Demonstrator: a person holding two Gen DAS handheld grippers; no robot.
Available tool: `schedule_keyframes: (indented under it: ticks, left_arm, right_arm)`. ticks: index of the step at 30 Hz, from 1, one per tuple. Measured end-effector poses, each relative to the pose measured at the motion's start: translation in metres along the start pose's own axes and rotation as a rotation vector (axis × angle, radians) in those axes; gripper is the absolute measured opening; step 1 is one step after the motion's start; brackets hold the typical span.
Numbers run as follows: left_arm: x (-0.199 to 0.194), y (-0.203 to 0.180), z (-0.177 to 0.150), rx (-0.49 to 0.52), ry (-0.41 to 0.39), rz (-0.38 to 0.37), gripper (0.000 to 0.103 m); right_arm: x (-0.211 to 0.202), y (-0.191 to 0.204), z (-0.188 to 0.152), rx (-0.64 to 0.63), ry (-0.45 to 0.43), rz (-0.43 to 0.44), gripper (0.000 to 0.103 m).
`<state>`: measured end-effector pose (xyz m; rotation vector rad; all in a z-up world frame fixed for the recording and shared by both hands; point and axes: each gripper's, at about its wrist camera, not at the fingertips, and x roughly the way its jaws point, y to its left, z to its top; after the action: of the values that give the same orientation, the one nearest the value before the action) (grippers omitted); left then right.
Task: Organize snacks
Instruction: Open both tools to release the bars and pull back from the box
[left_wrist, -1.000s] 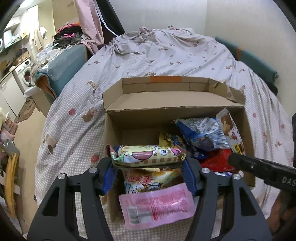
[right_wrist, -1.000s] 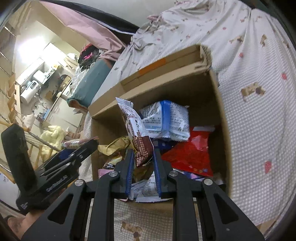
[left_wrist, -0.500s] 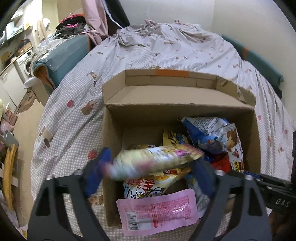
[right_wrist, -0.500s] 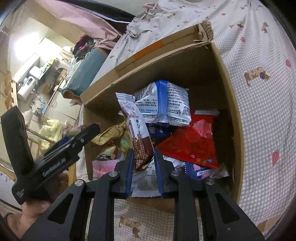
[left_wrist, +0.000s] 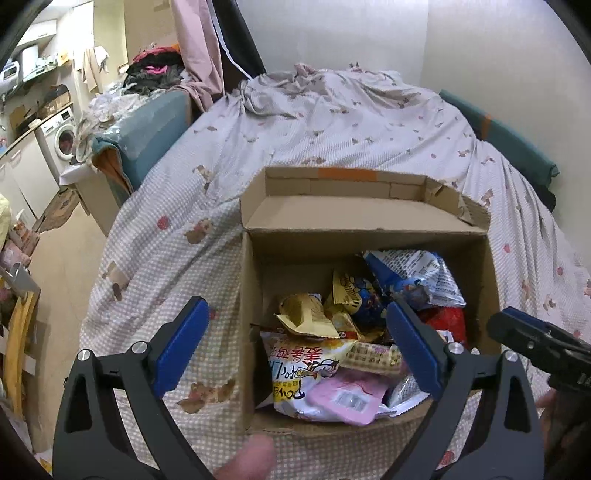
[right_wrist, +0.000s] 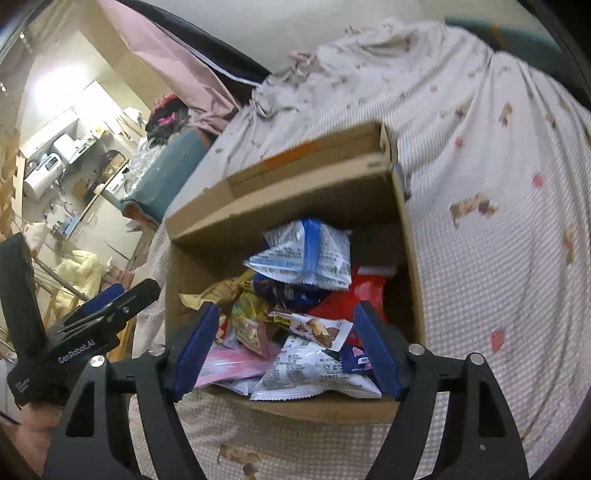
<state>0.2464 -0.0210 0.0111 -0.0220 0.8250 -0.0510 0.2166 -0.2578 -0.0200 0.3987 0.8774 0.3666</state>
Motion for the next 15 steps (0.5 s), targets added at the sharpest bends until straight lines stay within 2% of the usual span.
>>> schedule_keyframes:
  ticks: [4, 8, 10, 15]
  left_arm:
    - [-0.022, -0.001, -0.002, 0.005, -0.031, -0.017, 0.095]
    - [-0.045, -0.006, -0.008, 0.034, -0.064, -0.019, 0.096]
    - [-0.056, -0.008, -0.013, 0.045, -0.074, -0.023, 0.101]
    - [-0.086, -0.003, -0.031, 0.044, -0.121, -0.023, 0.103]
  right_arm:
    - [-0.025, 0.011, -0.005, -0.03, -0.057, -0.024, 0.094]
    - [-0.047, 0.026, -0.011, -0.075, -0.1, -0.05, 0.098]
    - [-0.056, 0.029, -0.017, -0.076, -0.118, -0.067, 0.099]
    - [-0.074, 0.033, -0.035, -0.056, -0.123, -0.122, 0.101]
